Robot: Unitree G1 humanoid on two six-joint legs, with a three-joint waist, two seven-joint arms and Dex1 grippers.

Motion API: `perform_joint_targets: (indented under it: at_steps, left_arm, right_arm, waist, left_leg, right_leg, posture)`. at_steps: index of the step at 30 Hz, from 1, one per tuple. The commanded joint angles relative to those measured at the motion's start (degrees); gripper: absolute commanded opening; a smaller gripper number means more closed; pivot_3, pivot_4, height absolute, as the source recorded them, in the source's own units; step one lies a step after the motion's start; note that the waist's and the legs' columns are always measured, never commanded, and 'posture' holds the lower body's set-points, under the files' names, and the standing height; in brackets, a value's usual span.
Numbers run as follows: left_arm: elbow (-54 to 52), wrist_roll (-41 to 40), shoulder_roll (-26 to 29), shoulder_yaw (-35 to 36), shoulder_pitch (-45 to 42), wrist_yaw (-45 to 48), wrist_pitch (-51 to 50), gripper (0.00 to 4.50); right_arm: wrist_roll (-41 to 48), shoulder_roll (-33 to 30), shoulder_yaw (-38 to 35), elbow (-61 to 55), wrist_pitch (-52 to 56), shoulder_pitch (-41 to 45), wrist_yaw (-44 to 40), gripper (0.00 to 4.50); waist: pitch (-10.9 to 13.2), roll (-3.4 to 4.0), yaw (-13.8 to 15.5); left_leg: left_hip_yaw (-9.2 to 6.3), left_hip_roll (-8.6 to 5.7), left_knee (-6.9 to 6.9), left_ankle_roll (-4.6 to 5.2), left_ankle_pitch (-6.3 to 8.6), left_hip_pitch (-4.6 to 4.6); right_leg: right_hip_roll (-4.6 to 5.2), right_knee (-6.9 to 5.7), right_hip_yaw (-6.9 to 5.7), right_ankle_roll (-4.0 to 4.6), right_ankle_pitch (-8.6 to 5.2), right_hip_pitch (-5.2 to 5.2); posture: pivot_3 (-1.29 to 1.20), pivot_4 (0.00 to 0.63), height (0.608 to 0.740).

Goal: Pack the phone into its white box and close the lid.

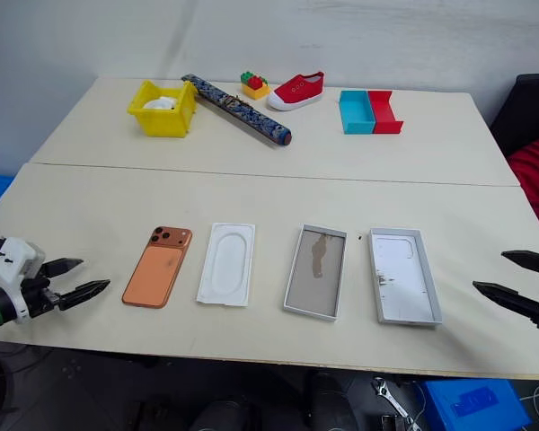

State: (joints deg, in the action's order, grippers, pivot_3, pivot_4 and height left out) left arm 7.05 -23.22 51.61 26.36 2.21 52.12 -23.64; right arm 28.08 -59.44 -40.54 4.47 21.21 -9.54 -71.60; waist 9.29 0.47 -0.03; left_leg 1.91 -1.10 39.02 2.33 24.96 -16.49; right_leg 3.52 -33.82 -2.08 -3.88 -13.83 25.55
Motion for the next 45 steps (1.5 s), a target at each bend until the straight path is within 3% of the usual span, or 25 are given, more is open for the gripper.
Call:
perform_joint_targets:
  at_steps: [1, 8, 15, 22, 25, 28, 32, 45]
  left_arm:
    - [-4.7, -3.04, 0.79, 0.27, -0.43, 1.31, -4.37, 4.46]
    - [-13.58, -16.48, 3.72, -1.29, -4.41, 7.5, -24.02, 4.46]
    - [-15.77, -22.83, 6.43, -12.35, -10.64, 6.35, -45.13, 4.46]
    - [-9.04, -23.84, 0.34, -18.01, -23.48, 0.87, -57.39, 4.46]
    - [-7.5, -23.89, -2.09, -19.52, -26.76, -0.12, -60.17, 4.46]
    - [-6.32, -23.75, -4.25, -21.23, -28.48, -1.04, -62.71, 3.86]
    - [-4.63, -21.87, -5.21, -23.68, -29.75, -3.08, -63.64, 2.74]
    - [-2.25, -20.81, -11.0, -27.5, -30.55, -5.08, -64.04, 2.74]
  right_arm:
    - [1.33, -0.62, -0.84, -5.83, 0.44, 0.65, 0.94, 4.5]
    - [8.95, 2.08, 1.27, -24.75, 9.15, -0.8, 4.77, 4.5]
    - [19.61, 3.9, 8.5, -43.46, 15.65, 3.06, 12.35, 4.5]
    - [21.57, 5.14, 16.4, -49.35, 14.67, 4.75, 14.54, 4.5]
    - [20.61, 5.4, 18.43, -50.0, 13.7, 4.45, 14.79, 4.5]
    - [19.68, 6.04, 19.46, -50.16, 12.86, 3.8, 15.45, 4.5]
    - [20.46, 6.83, 18.46, -51.05, 12.63, 2.11, 16.44, 4.5]
    - [18.93, 7.29, 16.92, -51.23, 9.73, -2.65, 16.47, 4.5]
  waist:
    - [0.0, 0.0, 0.0]
    - [0.0, -0.02, 0.17]
    - [0.02, 0.03, -0.02]
    - [0.06, -0.16, 0.45]
    - [0.06, -0.15, 0.39]
    - [0.07, -0.16, 0.26]
    - [0.07, -0.17, 0.32]
    - [0.01, -0.07, 1.55]
  left_leg:
    - [0.0, 0.0, 0.01, 0.0, 0.0, 0.0]
    - [-0.14, 0.03, 0.11, -0.09, 0.01, -0.06]
    - [-0.2, 0.03, 0.15, -0.21, -0.02, -0.06]
    - [-0.34, -0.01, 0.31, -0.31, -0.05, -0.15]
    - [-0.48, -0.02, 0.61, -0.34, -0.05, -0.36]
    - [-0.79, -0.01, 1.02, -0.4, -0.01, -0.68]
    - [-0.9, -0.01, 1.08, -0.45, -0.04, -0.71]
    - [-1.16, -0.06, 1.17, -0.57, -0.1, -0.6]
  right_leg:
    - [0.01, -0.02, -0.04, 0.0, 0.0, 0.0]
    - [0.05, -0.06, -0.38, -0.02, 0.01, -0.06]
    - [0.1, -0.07, -0.77, -0.02, 0.01, -0.1]
    - [0.07, -0.07, -0.93, -0.03, 0.01, -0.12]
    - [0.07, -0.08, -1.12, -0.04, 0.02, -0.12]
    - [0.1, -0.12, -1.48, -0.05, 0.03, -0.09]
    - [0.12, -0.14, -1.59, -0.06, 0.03, -0.14]
    - [0.23, -0.14, -1.75, -0.06, 0.03, -0.39]
  posture:
    - [0.0, 0.15, 0.74]
    - [0.0, 0.15, 0.74]
    - [0.0, 0.15, 0.74]
    - [0.0, 0.15, 0.74]
    - [0.0, 0.15, 0.74]
    - [0.0, 0.15, 0.74]
    - [0.0, 0.15, 0.74]
    - [0.0, 0.15, 0.74]
